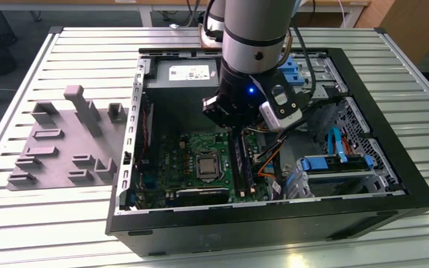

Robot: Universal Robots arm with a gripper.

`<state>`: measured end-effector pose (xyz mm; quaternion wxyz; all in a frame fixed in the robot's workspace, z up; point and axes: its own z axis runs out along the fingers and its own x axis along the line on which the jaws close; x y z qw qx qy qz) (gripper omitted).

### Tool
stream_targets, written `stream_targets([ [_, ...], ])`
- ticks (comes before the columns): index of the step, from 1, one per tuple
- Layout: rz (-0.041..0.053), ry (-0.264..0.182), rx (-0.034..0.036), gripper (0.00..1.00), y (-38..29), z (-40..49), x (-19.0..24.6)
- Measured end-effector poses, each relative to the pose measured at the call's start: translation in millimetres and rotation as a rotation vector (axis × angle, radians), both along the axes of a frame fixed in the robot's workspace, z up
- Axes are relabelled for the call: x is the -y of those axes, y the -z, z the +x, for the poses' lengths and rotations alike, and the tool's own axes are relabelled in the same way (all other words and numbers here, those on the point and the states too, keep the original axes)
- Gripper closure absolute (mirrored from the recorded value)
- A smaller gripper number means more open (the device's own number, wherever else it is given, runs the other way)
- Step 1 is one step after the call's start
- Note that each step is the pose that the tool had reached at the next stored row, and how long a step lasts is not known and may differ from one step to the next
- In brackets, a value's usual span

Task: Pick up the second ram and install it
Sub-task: 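Insert the second ram into the second slot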

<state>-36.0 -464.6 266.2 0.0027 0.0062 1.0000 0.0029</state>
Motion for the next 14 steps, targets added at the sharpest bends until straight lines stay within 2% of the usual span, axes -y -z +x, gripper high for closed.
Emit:
stream_targets([
  [7, 0.0002, 0.000, 0.0001, 0.86, 6.0, 2.7, 0.0],
  [14, 0.0001, 0.007, 0.0001, 0.86, 12.0, 2.8, 2.8],
])
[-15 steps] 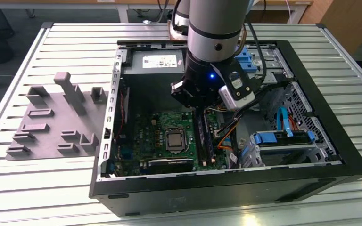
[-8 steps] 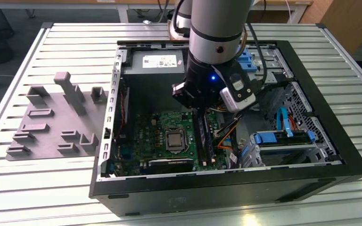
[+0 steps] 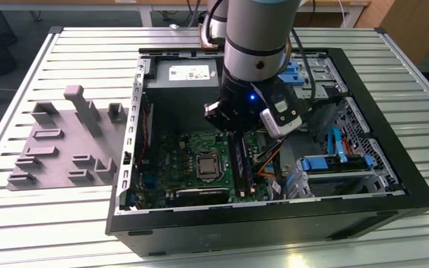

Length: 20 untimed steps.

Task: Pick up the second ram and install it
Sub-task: 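Insert the second ram into the second slot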

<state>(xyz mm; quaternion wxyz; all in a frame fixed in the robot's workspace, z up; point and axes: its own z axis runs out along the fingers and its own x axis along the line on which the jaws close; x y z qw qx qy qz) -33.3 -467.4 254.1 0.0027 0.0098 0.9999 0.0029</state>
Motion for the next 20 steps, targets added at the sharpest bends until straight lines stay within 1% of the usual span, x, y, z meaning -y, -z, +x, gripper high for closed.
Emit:
stream_targets([
  [6, 0.0001, 0.006, 0.0000, 0.86, 10.2, 1.5, 0.0],
  [7, 0.0001, 0.006, 0.0000, 0.86, 11.0, 1.5, 0.0],
  [13, 0.0000, 0.006, 0.0000, 0.86, 11.3, 1.5, 0.0],
  [18, 0.0001, -0.002, 0.0000, 0.86, 15.5, 3.7, 0.0],
  [20, -0.0004, -0.011, -0.0001, 0.86, 16.5, 3.8, 1.1],
])
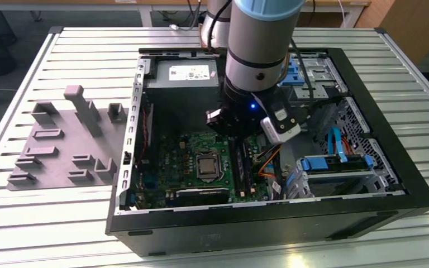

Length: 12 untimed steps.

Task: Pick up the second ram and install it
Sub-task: 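Insert the second ram into the second slot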

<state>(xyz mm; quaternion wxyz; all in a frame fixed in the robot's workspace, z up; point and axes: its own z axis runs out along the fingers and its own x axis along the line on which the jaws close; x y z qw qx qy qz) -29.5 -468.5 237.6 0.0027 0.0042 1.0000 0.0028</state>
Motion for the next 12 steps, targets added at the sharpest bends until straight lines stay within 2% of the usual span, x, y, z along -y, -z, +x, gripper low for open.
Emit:
stream_targets([
  [7, 0.0004, 0.001, 0.0001, 0.86, 2.9, 0.0, 7.3],
  [12, 0.0003, 0.001, 0.0001, 0.86, 3.0, 0.0, 7.5],
])
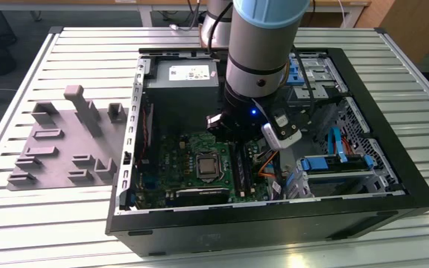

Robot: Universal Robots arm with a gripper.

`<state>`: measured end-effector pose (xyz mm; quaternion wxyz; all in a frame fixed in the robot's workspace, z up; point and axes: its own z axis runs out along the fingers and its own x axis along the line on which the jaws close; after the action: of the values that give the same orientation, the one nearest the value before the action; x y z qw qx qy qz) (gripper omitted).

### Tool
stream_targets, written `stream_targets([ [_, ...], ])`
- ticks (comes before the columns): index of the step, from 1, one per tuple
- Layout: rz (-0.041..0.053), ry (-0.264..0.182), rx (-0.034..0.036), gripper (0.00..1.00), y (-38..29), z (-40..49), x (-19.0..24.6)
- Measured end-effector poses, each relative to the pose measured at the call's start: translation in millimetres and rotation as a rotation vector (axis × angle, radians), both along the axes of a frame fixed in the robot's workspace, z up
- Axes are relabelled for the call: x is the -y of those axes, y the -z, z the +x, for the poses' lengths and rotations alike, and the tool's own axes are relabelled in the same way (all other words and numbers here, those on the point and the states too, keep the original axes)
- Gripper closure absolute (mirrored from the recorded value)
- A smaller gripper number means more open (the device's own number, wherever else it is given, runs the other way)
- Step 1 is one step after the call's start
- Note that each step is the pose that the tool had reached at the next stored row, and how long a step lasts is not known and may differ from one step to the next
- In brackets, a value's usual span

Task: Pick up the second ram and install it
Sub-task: 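Insert the second ram into the second slot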

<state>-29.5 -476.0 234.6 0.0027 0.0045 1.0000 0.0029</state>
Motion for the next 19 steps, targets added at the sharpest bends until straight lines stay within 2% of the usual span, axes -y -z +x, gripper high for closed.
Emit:
stream_targets([
  [8, -0.0022, 0.000, 0.0000, 0.86, 0.6, 0.2, 0.6],
  [19, -0.0024, 0.003, 0.0000, 0.86, 8.0, 2.8, 1.3],
])
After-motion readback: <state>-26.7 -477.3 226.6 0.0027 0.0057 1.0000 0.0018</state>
